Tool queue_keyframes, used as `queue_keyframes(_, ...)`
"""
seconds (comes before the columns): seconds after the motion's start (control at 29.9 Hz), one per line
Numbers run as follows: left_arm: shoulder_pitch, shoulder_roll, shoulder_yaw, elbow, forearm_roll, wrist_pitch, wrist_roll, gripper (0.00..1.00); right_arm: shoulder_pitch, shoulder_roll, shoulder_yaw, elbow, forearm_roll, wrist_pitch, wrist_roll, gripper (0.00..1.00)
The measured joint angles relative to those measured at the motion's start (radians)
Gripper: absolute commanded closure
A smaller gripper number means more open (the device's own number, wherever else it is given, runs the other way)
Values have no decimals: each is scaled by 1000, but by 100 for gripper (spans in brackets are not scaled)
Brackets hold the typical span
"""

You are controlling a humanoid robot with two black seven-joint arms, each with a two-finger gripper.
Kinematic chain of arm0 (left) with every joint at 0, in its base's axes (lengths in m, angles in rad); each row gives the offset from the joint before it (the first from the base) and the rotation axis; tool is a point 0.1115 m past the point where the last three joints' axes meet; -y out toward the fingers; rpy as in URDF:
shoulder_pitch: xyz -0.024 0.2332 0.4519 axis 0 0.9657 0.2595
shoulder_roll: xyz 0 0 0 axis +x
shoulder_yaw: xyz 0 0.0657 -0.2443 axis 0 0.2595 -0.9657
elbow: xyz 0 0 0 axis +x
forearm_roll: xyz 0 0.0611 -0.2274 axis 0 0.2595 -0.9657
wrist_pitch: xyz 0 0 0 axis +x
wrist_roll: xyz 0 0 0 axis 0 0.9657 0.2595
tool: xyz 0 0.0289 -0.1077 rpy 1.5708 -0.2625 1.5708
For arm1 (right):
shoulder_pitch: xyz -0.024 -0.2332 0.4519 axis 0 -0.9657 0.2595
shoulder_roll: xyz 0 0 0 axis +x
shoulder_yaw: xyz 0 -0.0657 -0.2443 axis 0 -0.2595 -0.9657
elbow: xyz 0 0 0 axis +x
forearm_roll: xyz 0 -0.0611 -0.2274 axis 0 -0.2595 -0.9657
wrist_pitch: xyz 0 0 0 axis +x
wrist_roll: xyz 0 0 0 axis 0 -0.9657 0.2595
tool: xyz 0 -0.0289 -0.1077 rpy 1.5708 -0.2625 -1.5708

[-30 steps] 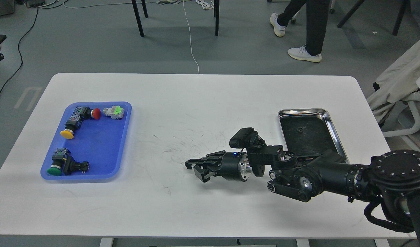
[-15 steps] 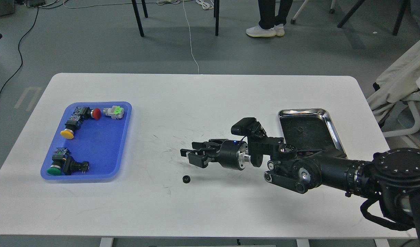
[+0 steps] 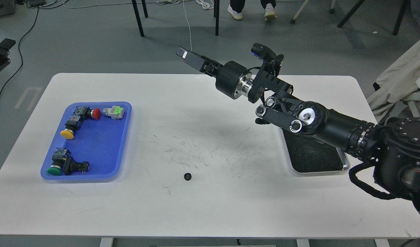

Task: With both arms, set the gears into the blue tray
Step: 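Raise the right arm away and swing the left gripper over the blue tray, then move the left gripper from the blue tray toward the black gear on the table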

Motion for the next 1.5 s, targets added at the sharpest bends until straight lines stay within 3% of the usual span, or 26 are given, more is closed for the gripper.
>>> queue_keyframes(0.2,2,-4,36,-120,169,26,-4,2,39,-12,74,-10,116,-1,0,24)
queue_keyframes(0.53,2,14,108,-319,409,81,-12,2,116,-163,86,-7,362,1,0,20)
queue_keyframes(0.84,2,68,193,-456,462,38,-36,1,143,-269,83,-2,487,1,0,19)
queue_keyframes(0.9,3,80,184,-458,409,27,-53,1,143,-287,83,-1,494,1,-1,19)
queue_keyframes(1.0,10,91,179,-459,298,42,-122,1,144,-304,82,-1,517,1,-9,19)
queue_keyframes(1.1,32,92,178,-461,223,133,-168,1,144,-309,79,-2,535,0,-13,19)
queue_keyframes(1.34,84,72,174,-533,127,466,-190,2,140,-334,81,-5,542,-1,-14,19)
queue_keyframes(1.4,92,62,173,-547,97,539,-224,2,135,-335,82,-7,542,-2,-15,19)
queue_keyframes(1.5,99,29,174,-550,87,578,-284,2,132,-336,83,-8,542,-2,-15,19)
